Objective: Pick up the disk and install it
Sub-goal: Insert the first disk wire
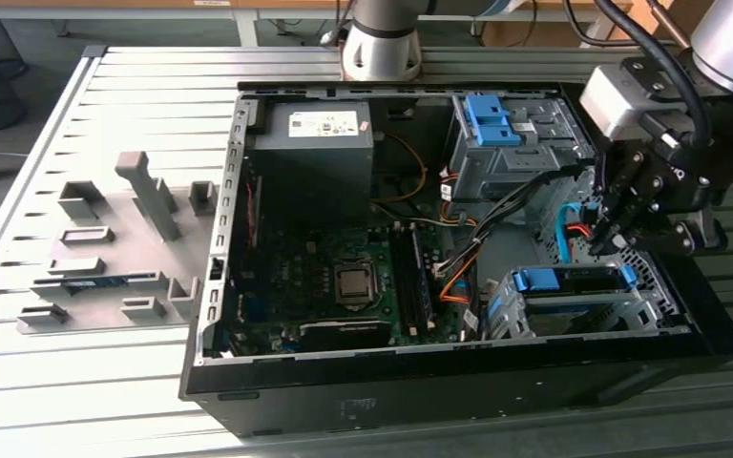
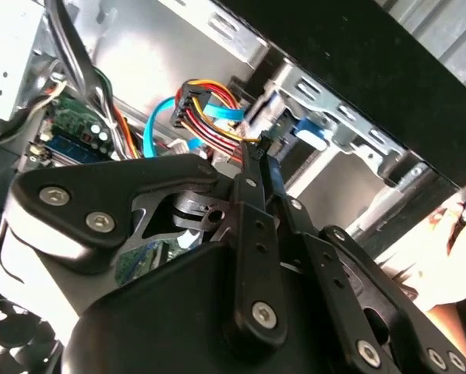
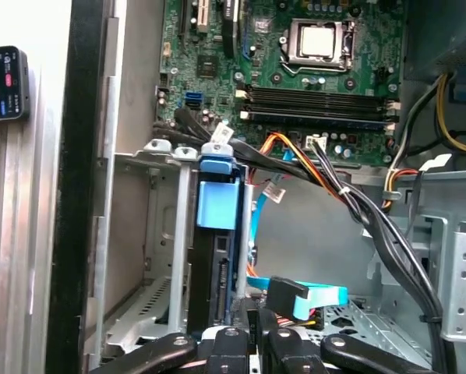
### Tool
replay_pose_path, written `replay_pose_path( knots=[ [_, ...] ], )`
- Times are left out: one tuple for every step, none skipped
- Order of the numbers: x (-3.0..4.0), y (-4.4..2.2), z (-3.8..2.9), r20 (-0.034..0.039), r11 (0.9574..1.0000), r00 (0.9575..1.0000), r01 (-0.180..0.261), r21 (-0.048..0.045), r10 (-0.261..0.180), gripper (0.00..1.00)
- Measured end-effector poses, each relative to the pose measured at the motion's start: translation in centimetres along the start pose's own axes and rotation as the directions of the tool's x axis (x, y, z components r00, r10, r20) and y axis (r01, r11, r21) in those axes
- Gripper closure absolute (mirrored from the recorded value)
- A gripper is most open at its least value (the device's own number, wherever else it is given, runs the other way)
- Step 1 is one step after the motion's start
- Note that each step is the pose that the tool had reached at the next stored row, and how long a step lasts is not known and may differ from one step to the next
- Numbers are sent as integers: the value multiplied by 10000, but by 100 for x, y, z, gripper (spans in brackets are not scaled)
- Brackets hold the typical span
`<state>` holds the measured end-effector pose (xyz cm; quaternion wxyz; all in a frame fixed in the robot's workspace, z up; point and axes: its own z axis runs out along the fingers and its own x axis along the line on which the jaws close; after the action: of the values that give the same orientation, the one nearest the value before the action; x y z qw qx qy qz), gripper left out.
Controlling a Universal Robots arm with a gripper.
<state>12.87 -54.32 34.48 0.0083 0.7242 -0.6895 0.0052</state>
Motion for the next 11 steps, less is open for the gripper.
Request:
replay_pose_path(
  knots=[
    [29,2,3,2,10000,10000,0,1,0,84],
    [63,6,7,4,10000,10000,-2,1,2,84],
    [90,10,12,5,10000,10000,-2,6,2,84],
    [110,19,19,6,10000,10000,-3,23,3,84],
    [116,34,26,7,10000,10000,-4,66,4,84],
    [117,47,31,2,9999,10000,-4,133,4,84],
    [116,63,35,-3,9998,10000,-7,209,8,84],
    [116,79,39,-2,9996,10000,-16,276,16,84],
    [115,93,43,-2,9994,10000,-33,334,33,84],
    [114,103,47,-2,9993,10000,-59,372,59,84],
    [114,110,50,1,9992,10000,-81,392,81,84]
  ],
)
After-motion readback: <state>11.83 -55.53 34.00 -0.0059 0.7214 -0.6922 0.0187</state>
